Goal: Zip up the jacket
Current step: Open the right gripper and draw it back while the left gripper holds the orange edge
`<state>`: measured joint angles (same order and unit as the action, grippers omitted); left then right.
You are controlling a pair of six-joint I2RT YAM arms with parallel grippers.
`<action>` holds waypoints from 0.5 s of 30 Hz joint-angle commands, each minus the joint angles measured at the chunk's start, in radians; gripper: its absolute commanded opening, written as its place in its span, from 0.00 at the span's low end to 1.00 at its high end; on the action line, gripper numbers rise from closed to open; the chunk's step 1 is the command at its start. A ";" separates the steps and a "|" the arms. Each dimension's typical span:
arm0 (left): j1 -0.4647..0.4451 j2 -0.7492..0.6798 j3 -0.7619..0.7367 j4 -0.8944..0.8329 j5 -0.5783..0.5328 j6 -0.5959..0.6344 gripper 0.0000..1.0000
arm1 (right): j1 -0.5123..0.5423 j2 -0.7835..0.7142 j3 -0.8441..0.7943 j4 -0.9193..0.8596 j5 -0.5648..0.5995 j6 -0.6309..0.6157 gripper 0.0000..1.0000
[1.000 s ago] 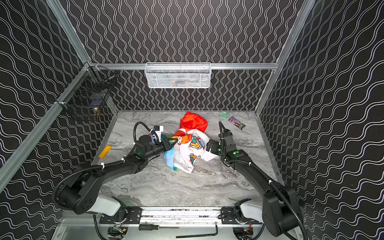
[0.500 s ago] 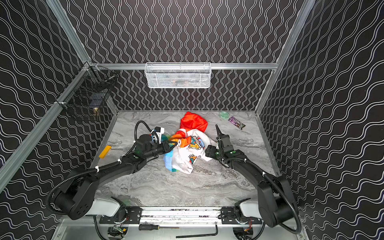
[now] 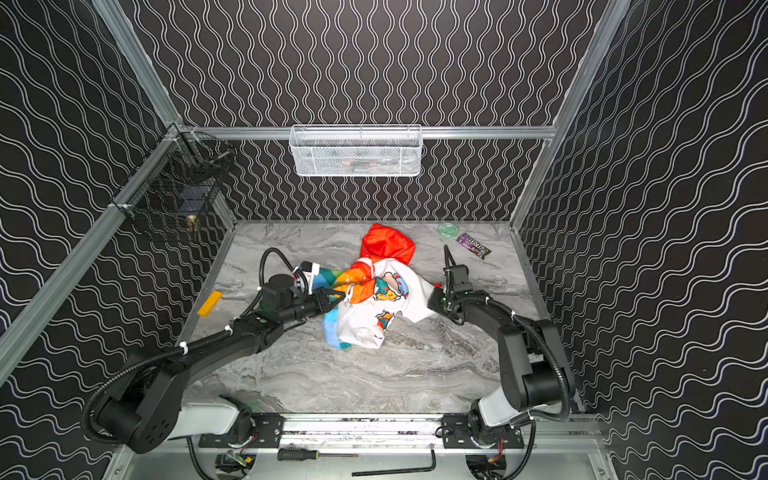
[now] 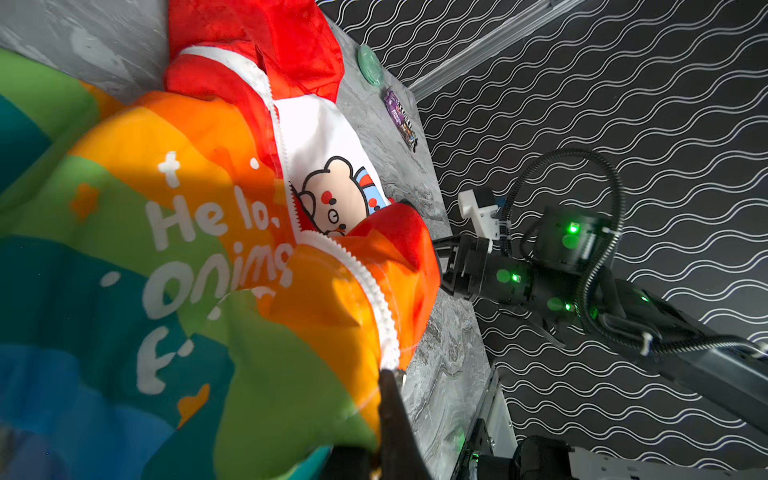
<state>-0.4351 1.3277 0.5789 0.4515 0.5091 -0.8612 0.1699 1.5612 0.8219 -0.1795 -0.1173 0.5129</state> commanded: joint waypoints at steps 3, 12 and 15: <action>0.036 -0.031 -0.029 0.030 0.050 -0.006 0.00 | -0.054 0.051 0.045 0.051 -0.070 0.003 0.32; 0.079 -0.038 -0.046 0.055 0.088 -0.022 0.00 | -0.070 0.118 0.048 0.088 -0.153 0.001 0.19; 0.088 -0.035 -0.045 0.065 0.101 -0.028 0.00 | -0.067 0.124 0.015 0.133 -0.202 0.020 0.17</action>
<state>-0.3542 1.2922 0.5343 0.4629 0.5823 -0.8742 0.0998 1.6779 0.8528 -0.1001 -0.2558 0.5152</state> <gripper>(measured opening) 0.063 0.175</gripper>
